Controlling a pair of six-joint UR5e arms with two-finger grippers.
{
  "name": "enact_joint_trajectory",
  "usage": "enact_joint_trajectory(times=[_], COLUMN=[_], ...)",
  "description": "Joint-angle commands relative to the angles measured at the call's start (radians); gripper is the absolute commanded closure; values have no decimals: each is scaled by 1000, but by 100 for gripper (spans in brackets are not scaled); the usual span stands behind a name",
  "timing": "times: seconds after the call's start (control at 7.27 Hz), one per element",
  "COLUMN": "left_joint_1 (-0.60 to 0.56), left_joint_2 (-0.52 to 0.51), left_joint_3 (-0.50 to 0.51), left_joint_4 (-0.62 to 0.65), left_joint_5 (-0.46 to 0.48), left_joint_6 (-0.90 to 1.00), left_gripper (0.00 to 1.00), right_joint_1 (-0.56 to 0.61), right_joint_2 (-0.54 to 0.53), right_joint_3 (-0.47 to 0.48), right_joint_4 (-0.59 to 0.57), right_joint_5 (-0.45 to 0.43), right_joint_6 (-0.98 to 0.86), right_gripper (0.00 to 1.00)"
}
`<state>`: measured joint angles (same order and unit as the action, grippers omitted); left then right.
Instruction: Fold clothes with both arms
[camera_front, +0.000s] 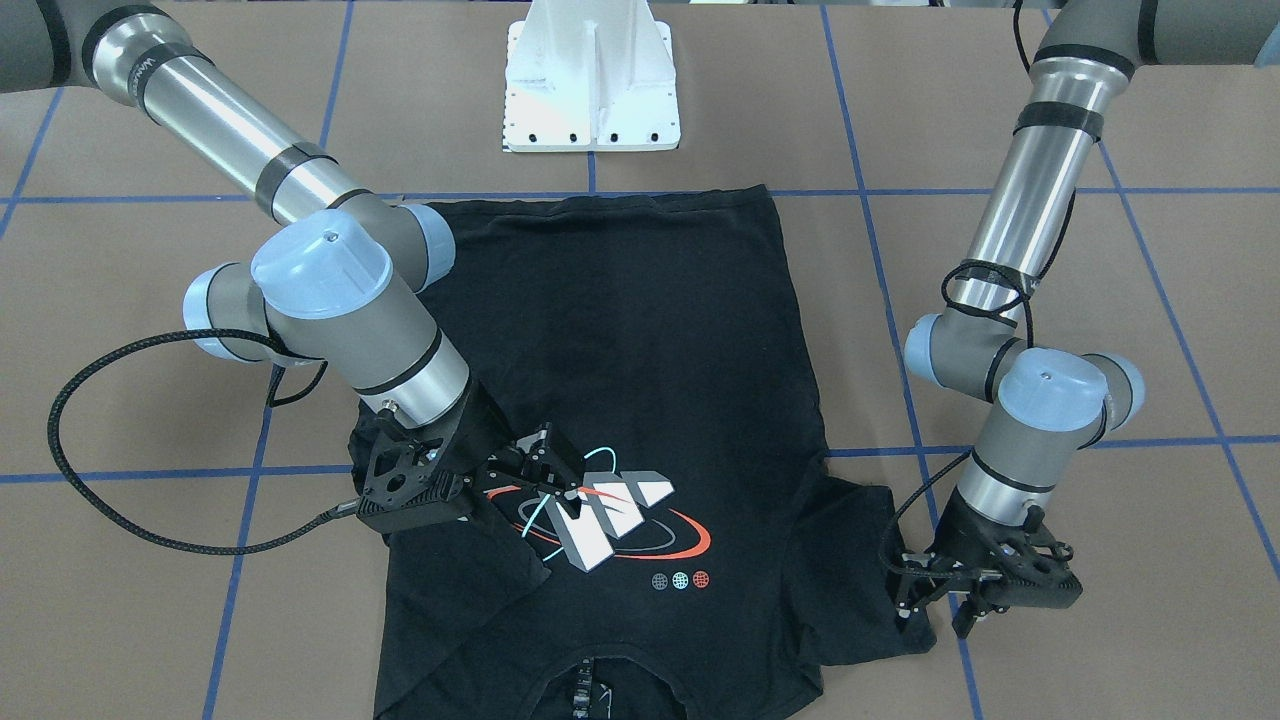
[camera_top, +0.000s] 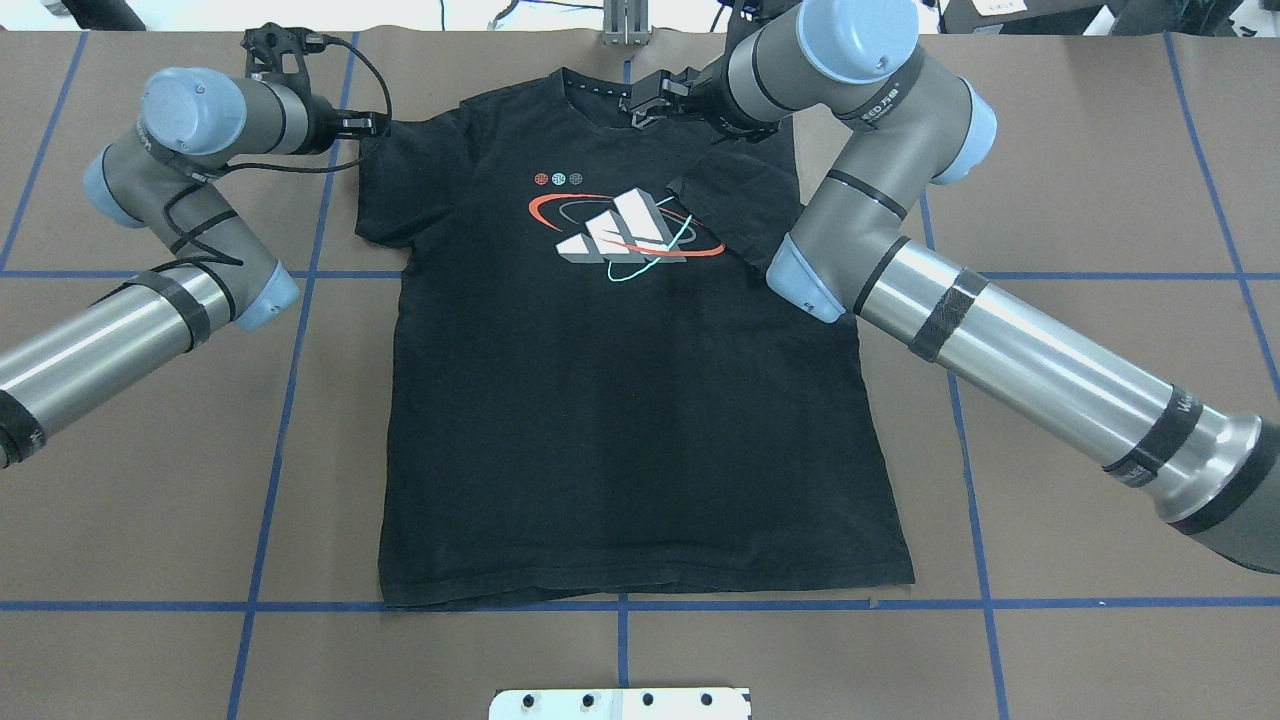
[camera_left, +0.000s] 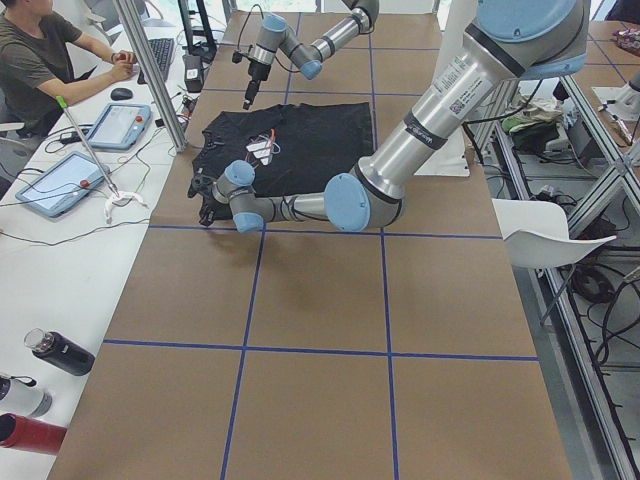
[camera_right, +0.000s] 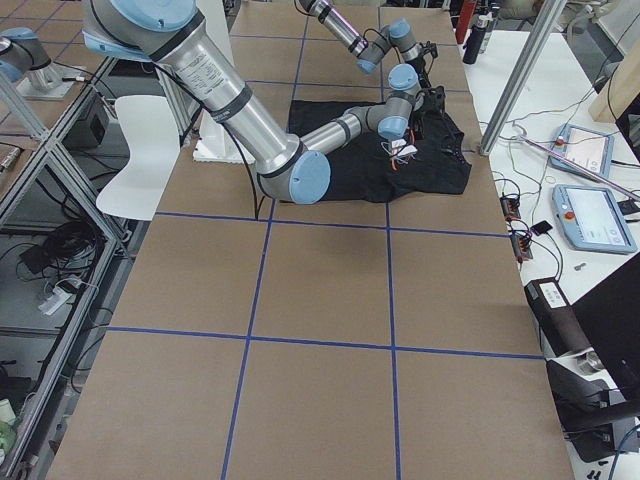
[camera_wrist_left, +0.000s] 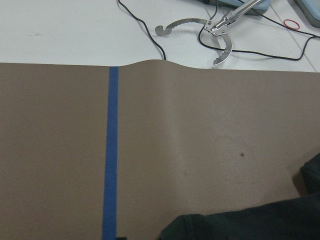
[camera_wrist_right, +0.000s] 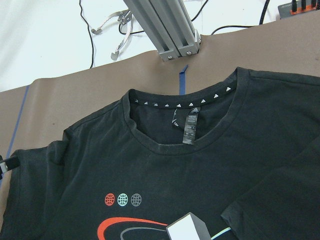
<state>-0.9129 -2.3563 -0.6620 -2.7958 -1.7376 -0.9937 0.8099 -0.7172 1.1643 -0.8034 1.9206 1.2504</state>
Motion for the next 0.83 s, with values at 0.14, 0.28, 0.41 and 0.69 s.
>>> enact_joint_trajectory(times=[0.14,0.28,0.41,0.69], left_joint_1=[0,2,2,2], left_joint_2=[-20,-20,-24,-27], left_joint_3=[41,42,42,45], left_joint_4=[-5,-7,-7,-7], left_joint_5=[3,7,7,6], left_joint_6=[4,4,4,4], left_gripper=[30,34,41,49], right_joint_1=[0,0,0,0], right_joint_2=[-5,-10,-10,-11], right_joint_3=[0,0,0,0], right_joint_4=[1,1,1,1], right_joint_5=[-2,-2,-2,-2], right_joint_6=[-6,-6,-8,-8], right_gripper=[0,0,0,0])
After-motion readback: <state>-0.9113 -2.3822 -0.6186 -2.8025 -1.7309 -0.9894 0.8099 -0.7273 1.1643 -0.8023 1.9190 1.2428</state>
